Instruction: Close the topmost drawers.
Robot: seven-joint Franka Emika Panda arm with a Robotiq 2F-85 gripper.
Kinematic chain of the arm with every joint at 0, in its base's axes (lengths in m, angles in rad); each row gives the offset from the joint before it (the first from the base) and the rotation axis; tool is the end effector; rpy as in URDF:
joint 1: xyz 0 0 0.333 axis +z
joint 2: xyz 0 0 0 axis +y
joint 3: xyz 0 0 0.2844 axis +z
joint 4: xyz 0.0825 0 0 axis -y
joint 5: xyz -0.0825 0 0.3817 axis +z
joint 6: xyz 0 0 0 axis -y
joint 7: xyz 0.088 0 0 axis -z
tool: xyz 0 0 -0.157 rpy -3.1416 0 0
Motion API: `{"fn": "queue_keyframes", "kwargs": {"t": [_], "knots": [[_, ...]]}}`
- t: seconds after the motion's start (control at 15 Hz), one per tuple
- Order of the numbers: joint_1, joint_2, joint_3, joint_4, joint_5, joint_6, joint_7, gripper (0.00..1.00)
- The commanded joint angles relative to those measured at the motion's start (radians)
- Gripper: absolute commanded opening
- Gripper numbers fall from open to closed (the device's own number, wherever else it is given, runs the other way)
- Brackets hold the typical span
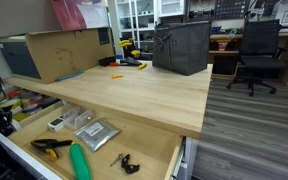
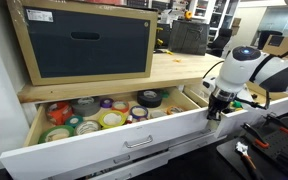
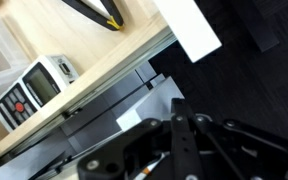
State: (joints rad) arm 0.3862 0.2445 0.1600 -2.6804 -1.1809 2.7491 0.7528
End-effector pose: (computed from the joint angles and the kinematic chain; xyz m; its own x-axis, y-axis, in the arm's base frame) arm 0.2918 0.2107 0.0632 0.6064 0.7925 -0.0647 0.7656 -0.5600 0.3165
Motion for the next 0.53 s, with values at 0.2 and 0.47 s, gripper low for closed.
{"fn": "queue_keyframes", "kwargs": {"t": [0.2,0.47], "knots": [[0.049,0.043,0.015,0.115,-0.103,-0.040,-0.036,0.00],[0.076,0.080,0.004,0.189,-0.206,-0.045,-0.020,0.00]]}}
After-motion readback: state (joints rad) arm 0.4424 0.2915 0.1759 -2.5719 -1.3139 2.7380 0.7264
